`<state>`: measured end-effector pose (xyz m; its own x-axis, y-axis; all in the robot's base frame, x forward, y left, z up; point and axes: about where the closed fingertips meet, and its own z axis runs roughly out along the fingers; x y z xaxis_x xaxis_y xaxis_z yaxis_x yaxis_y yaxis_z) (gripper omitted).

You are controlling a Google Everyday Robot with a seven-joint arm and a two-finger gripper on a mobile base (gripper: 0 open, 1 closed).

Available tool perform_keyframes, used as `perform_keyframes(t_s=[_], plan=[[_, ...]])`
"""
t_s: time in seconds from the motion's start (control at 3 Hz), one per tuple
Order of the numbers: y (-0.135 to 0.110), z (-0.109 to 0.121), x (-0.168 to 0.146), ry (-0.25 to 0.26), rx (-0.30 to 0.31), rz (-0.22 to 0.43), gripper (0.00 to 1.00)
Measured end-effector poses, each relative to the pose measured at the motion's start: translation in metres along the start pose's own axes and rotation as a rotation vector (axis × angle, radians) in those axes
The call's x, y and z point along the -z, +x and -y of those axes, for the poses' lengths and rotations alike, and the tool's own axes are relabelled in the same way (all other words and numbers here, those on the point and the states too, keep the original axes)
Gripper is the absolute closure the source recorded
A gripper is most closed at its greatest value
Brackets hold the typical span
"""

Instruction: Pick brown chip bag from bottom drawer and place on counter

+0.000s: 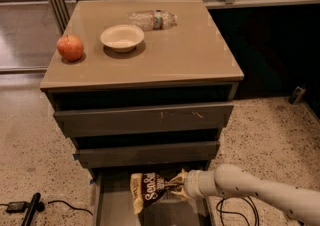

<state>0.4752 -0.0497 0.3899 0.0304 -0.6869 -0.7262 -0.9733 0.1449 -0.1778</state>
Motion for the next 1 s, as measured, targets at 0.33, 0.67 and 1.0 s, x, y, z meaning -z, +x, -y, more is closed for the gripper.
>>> perform_keyframes(t_s=[0.33, 0.67, 1.0], plan=[[-0.030, 0.018, 0.075, 0.055, 0.029, -0.005, 1.00], [-0.050, 0.030, 0.162, 0.139, 0.039, -0.003, 1.00], [-0.050, 0.030, 0.162, 0.139, 0.040, -0.003, 1.00]])
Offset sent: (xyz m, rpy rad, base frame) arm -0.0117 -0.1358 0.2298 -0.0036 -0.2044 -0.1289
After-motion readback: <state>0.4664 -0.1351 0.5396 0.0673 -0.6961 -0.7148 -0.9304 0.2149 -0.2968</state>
